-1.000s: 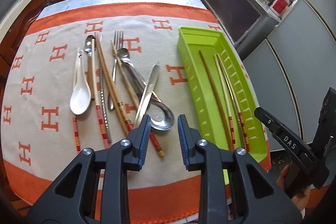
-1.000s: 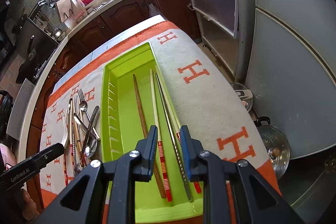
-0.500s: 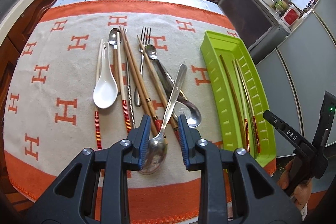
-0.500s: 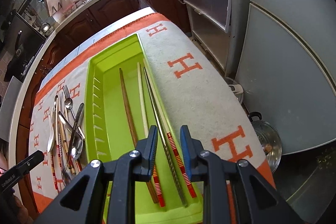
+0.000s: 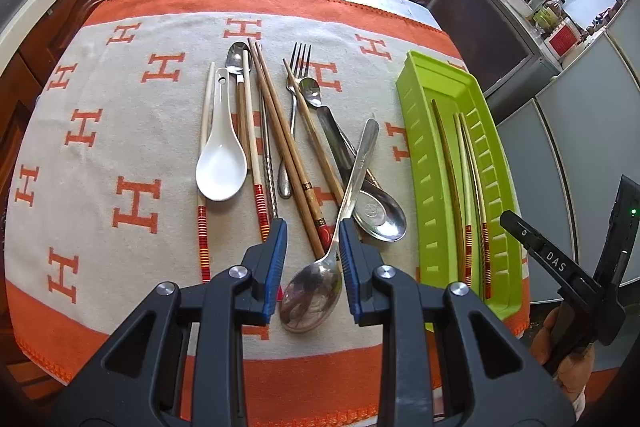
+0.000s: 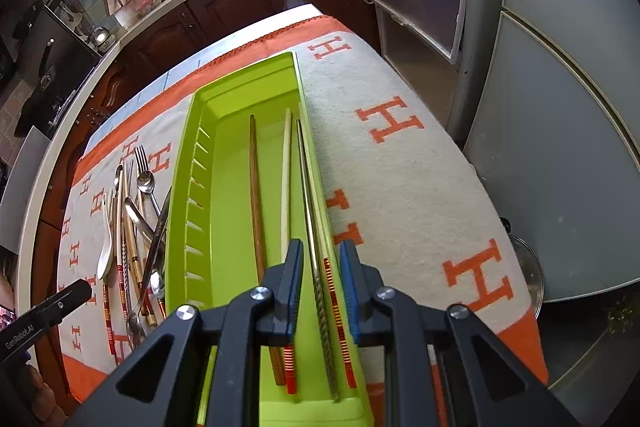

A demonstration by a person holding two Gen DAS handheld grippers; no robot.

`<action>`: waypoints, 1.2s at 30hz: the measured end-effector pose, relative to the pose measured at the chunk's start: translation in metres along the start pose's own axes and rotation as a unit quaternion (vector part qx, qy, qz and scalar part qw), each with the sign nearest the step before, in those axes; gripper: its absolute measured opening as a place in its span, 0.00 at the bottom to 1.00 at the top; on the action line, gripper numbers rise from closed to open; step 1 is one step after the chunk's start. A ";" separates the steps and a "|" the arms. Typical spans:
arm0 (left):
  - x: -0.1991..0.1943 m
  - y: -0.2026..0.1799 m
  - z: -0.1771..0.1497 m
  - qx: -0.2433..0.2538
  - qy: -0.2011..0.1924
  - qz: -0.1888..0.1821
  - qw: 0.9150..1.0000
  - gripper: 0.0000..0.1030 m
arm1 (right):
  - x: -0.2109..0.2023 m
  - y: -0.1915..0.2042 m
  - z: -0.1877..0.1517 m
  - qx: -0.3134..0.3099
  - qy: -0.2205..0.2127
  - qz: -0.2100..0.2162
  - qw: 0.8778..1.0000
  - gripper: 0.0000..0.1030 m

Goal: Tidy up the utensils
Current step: 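Withdraw both tools from the tray back over the utensil pile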

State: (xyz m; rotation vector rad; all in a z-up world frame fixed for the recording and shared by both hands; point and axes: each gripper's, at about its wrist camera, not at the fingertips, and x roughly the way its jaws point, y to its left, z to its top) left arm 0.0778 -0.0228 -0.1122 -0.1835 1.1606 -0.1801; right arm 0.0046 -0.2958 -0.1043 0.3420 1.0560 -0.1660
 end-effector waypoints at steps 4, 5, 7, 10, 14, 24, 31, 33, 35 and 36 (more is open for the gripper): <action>-0.004 0.010 0.002 -0.006 -0.008 0.003 1.000 0.23 | -0.001 0.004 0.000 0.003 0.005 0.004 1.000 0.20; -0.005 0.013 0.002 -0.007 -0.009 0.005 1.000 0.23 | -0.002 0.004 0.000 0.008 0.005 0.005 1.000 0.20; -0.008 0.021 0.002 -0.012 -0.012 0.011 1.000 0.23 | -0.004 0.004 0.000 0.015 0.000 0.004 1.000 0.20; -0.009 0.034 0.002 -0.020 -0.013 0.018 1.000 0.23 | -0.009 0.006 0.001 0.017 -0.012 -0.002 1.000 0.21; -0.010 0.054 0.001 -0.034 -0.013 0.026 0.999 0.23 | -0.022 0.018 0.002 0.010 -0.037 0.007 0.999 0.20; -0.019 0.085 0.001 -0.054 -0.020 0.033 0.998 0.23 | -0.026 0.095 -0.011 -0.090 -0.018 0.077 0.993 0.20; -0.022 0.094 0.003 -0.042 -0.022 0.031 0.998 0.23 | -0.012 0.138 -0.022 -0.136 0.017 0.114 0.984 0.20; -0.019 0.095 0.002 -0.038 -0.019 0.032 0.999 0.23 | -0.007 0.150 -0.023 -0.148 0.028 0.127 0.980 0.20; -0.015 0.095 0.001 -0.032 -0.012 0.031 0.999 0.23 | -0.001 0.159 -0.022 -0.156 0.039 0.140 0.977 0.20; -0.012 0.095 0.001 -0.031 -0.007 0.031 0.999 0.23 | 0.002 0.164 -0.022 -0.158 0.044 0.146 0.976 0.20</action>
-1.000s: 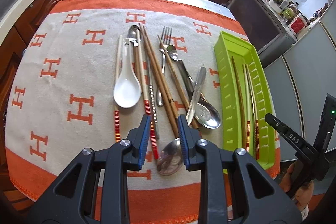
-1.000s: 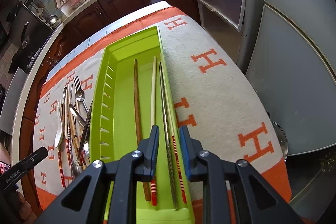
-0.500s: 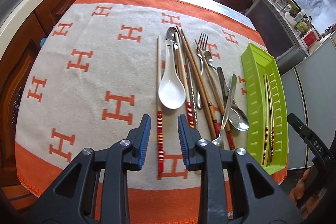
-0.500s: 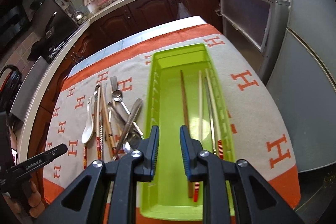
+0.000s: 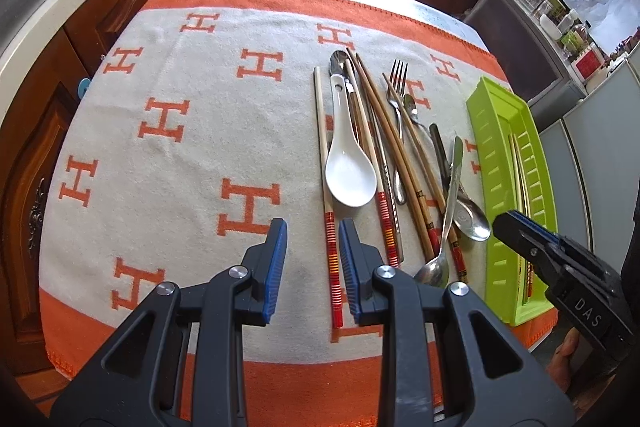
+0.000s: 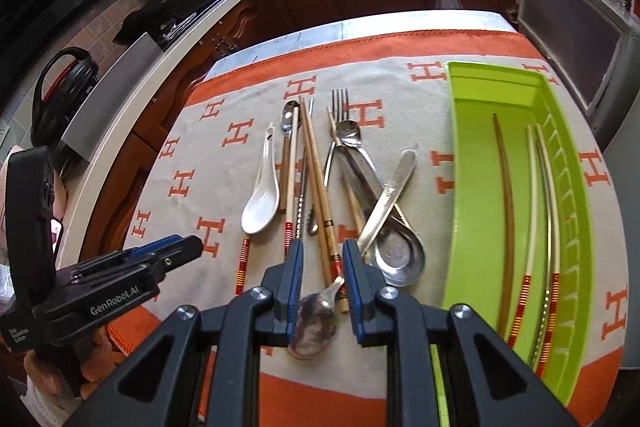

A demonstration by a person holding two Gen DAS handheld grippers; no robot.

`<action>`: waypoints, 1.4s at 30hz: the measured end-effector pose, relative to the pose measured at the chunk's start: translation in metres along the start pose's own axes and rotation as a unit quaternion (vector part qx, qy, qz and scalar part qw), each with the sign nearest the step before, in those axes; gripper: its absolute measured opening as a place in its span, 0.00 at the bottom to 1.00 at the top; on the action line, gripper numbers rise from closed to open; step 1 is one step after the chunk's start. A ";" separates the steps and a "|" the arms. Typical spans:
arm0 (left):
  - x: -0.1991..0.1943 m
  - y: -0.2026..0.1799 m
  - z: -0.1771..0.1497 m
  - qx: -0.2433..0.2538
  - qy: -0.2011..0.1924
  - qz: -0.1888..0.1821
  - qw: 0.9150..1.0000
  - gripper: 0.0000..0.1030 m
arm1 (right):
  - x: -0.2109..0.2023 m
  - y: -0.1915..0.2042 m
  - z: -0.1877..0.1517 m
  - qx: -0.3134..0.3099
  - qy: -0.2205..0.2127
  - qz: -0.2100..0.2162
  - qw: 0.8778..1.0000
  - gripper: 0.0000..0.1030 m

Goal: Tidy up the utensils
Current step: 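Withdraw both tools from the tray back over the utensil pile, then grasp the white ceramic spoon with the right tool while the left tool grasps a bamboo chopstick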

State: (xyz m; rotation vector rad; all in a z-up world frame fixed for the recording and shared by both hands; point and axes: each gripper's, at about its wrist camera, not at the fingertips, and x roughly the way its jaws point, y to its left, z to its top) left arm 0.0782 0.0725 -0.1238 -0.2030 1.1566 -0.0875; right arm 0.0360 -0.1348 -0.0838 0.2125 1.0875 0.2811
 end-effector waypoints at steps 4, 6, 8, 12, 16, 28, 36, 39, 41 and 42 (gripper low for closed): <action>0.008 0.002 -0.001 0.002 0.010 -0.002 1.000 0.23 | 0.019 0.011 0.008 -0.003 0.021 0.025 0.999 0.21; 0.009 0.004 0.000 0.001 0.009 -0.001 1.000 0.23 | 0.031 0.016 0.011 -0.004 0.032 0.038 0.999 0.21; 0.010 0.007 0.002 0.001 0.007 0.002 1.000 0.23 | 0.042 0.021 0.014 -0.001 0.045 0.050 0.998 0.21; 0.012 0.016 0.006 -0.003 0.004 0.008 1.000 0.23 | 0.061 0.024 0.018 0.015 0.061 0.069 0.996 0.21; 0.014 0.024 0.008 -0.012 0.005 0.008 1.000 0.23 | 0.077 0.023 0.020 0.033 0.068 0.075 0.994 0.21; 0.024 0.038 0.012 -0.021 0.010 0.006 1.000 0.23 | 0.106 0.023 0.023 0.066 0.079 0.066 0.993 0.21; 0.028 0.036 0.014 -0.014 0.011 0.007 1.000 0.23 | 0.104 0.025 0.022 0.064 0.071 0.058 0.994 0.03; 0.028 0.033 0.014 -0.010 0.010 0.009 1.000 0.23 | 0.097 0.024 0.021 0.067 0.067 0.067 0.993 0.03; 0.029 0.031 0.014 -0.007 0.010 0.010 1.000 0.23 | 0.091 0.022 0.021 0.069 0.063 0.074 0.993 0.03; 0.030 0.030 0.014 -0.005 0.011 0.011 1.000 0.23 | 0.088 0.021 0.021 0.071 0.060 0.077 0.993 0.03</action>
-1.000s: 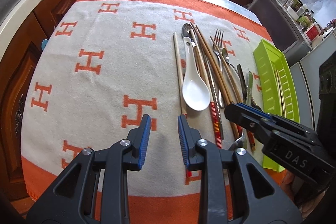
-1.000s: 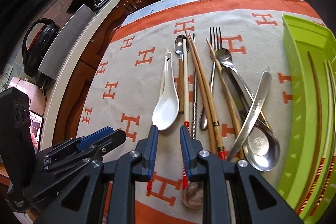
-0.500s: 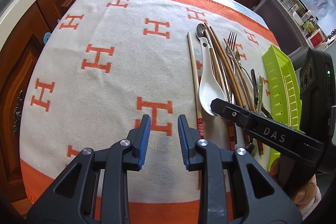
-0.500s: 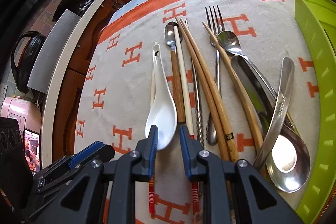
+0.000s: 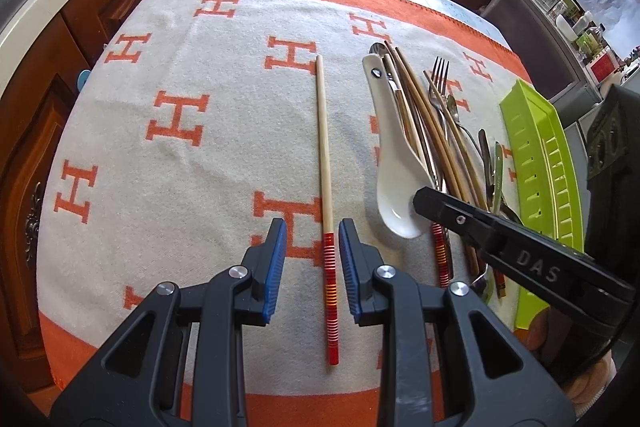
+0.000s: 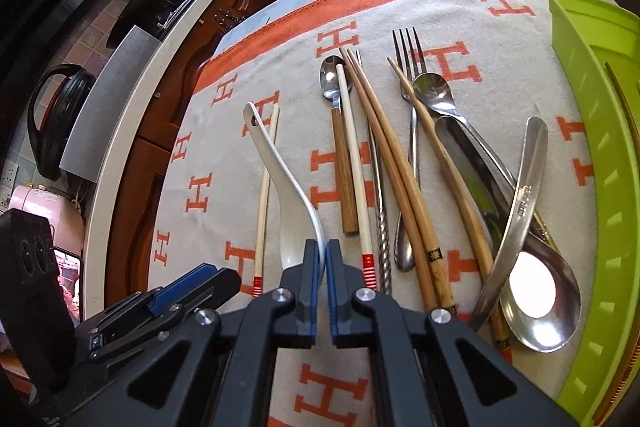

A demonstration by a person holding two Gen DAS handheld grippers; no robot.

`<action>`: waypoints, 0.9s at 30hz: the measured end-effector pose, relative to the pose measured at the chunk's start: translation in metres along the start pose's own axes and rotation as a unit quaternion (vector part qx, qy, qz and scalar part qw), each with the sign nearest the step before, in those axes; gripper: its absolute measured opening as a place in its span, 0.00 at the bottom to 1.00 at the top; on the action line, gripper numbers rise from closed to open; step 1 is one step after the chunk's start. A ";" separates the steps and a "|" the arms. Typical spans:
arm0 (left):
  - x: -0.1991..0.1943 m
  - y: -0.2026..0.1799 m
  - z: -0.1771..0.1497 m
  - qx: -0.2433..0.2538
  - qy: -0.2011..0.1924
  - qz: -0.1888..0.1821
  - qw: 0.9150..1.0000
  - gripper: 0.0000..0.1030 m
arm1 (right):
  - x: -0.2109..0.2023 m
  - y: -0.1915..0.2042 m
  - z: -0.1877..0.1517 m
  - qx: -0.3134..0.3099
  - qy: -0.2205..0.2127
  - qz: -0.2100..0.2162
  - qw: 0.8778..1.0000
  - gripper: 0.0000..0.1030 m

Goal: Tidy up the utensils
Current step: 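Grasp the white ceramic spoon with the right tool while the left tool grasps a bamboo chopstick, then carry the white spoon over the green tray with the right tool while the left tool carries the chopstick there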

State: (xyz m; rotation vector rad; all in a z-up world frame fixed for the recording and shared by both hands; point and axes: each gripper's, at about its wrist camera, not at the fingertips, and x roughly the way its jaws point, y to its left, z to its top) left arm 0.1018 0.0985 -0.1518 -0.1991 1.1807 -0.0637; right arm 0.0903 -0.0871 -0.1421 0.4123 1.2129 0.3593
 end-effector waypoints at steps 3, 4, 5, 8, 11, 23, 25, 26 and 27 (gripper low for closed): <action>0.004 -0.003 0.000 0.002 0.004 0.002 1.000 0.23 | -0.012 -0.005 -0.002 0.006 -0.009 0.009 1.000 0.03; 0.005 -0.004 0.000 0.003 0.006 0.003 1.000 0.23 | -0.016 -0.007 -0.003 0.009 -0.013 0.011 1.000 0.03; 0.007 -0.005 0.000 0.005 0.007 0.005 1.000 0.23 | -0.021 -0.009 -0.004 0.013 -0.018 0.013 1.000 0.03; 0.010 -0.009 -0.001 0.008 0.011 0.007 1.000 0.23 | -0.040 -0.020 -0.006 0.025 -0.034 0.015 0.999 0.03; 0.016 -0.014 -0.002 0.014 0.015 0.016 1.000 0.23 | -0.063 -0.032 -0.007 0.036 -0.058 0.014 0.998 0.03; 0.031 -0.030 -0.001 0.013 0.013 0.067 0.998 0.06 | -0.139 -0.104 -0.024 0.110 -0.137 -0.021 0.984 0.03; 0.031 -0.029 -0.001 0.005 0.014 0.061 0.998 0.03 | -0.145 -0.113 -0.029 0.120 -0.142 -0.027 0.982 0.03; 0.030 -0.028 -0.002 -0.002 0.014 0.056 0.998 0.03 | -0.148 -0.119 -0.032 0.125 -0.143 -0.029 0.981 0.03; 0.029 -0.028 -0.003 -0.009 0.014 0.053 0.998 0.03 | -0.150 -0.123 -0.034 0.130 -0.143 -0.032 0.981 0.03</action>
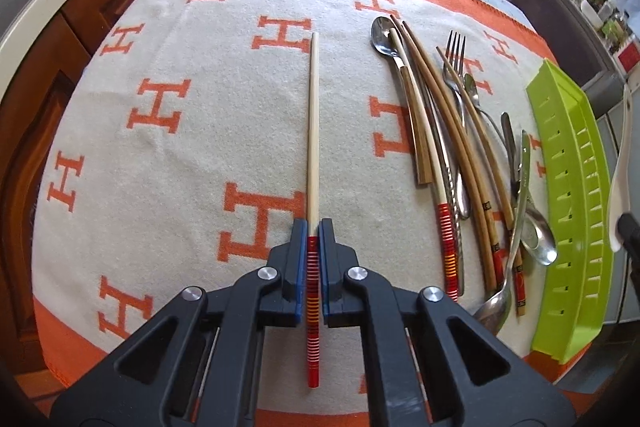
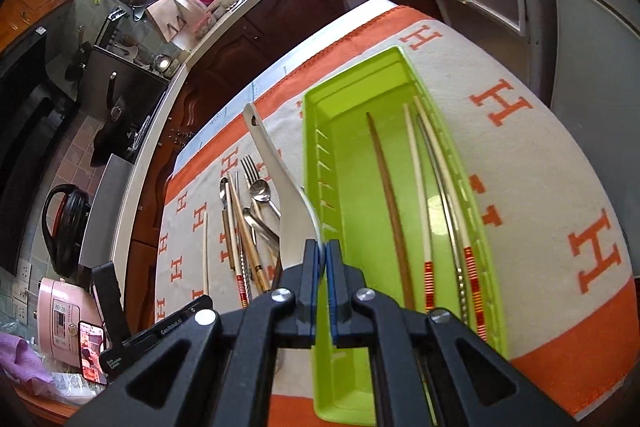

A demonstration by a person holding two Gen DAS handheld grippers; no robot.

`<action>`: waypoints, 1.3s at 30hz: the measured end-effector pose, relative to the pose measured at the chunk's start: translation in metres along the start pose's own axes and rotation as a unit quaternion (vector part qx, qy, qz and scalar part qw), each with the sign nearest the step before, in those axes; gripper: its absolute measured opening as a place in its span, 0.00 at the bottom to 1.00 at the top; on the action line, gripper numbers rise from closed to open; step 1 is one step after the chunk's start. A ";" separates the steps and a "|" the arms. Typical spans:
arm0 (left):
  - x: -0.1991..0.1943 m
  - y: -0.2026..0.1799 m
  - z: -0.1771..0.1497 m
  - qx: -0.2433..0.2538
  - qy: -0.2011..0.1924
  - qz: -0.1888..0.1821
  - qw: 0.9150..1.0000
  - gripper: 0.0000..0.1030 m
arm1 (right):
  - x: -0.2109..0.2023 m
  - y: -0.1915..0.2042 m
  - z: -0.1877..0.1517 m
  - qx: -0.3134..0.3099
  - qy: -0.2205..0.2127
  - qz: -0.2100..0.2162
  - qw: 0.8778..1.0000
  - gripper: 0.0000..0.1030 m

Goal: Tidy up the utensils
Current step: 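Carry the white spoon over the green tray with the right tool while the left tool carries the chopstick there, then lower the spoon and chopstick into the tray and open both tools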

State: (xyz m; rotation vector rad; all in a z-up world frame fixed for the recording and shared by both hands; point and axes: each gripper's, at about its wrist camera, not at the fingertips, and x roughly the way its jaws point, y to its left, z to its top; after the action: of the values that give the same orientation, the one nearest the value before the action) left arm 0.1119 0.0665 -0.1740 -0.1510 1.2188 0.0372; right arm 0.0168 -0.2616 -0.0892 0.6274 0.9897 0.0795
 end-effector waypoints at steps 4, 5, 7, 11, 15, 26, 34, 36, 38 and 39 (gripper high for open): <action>-0.020 -0.006 -0.006 -0.007 -0.021 -0.011 1.000 0.03 | -0.008 -0.019 -0.003 0.017 -0.002 -0.012 1.000 0.03; -0.028 -0.010 -0.006 -0.003 -0.028 -0.015 0.999 0.03 | -0.010 -0.023 -0.004 0.020 -0.002 -0.015 1.000 0.03; -0.045 -0.021 -0.007 0.006 -0.041 -0.031 0.999 0.03 | -0.012 -0.029 -0.005 0.024 -0.002 -0.025 0.999 0.03; -0.076 -0.051 -0.004 0.036 -0.057 -0.070 0.995 0.03 | -0.011 -0.038 -0.008 0.029 0.012 -0.039 0.999 0.03; -0.095 -0.098 0.002 0.077 -0.061 -0.111 0.989 0.03 | 0.000 -0.042 -0.015 0.028 0.042 -0.049 0.998 0.04; -0.096 -0.205 -0.009 0.164 -0.047 -0.146 0.975 0.03 | 0.004 -0.033 -0.025 -0.001 0.069 -0.054 0.996 0.09; -0.071 -0.226 -0.014 0.174 -0.013 -0.153 0.973 0.03 | -0.044 -0.044 -0.015 0.006 -0.037 -0.100 0.994 0.09; -0.066 -0.235 -0.018 0.180 -0.002 -0.157 0.971 0.03 | -0.047 -0.052 -0.012 0.014 -0.044 -0.114 0.992 0.09; -0.059 -0.244 -0.022 0.187 0.010 -0.159 0.969 0.03 | -0.047 -0.059 -0.009 0.023 -0.044 -0.124 0.991 0.09; -0.056 -0.248 -0.024 0.190 0.016 -0.159 0.969 0.03 | -0.046 -0.061 -0.008 0.027 -0.042 -0.128 0.991 0.09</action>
State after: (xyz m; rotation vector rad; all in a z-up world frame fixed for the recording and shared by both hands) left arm 0.0971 -0.1790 -0.1060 -0.0094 1.1998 -0.4794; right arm -0.0289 -0.3240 -0.0899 0.5446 0.9861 -0.1988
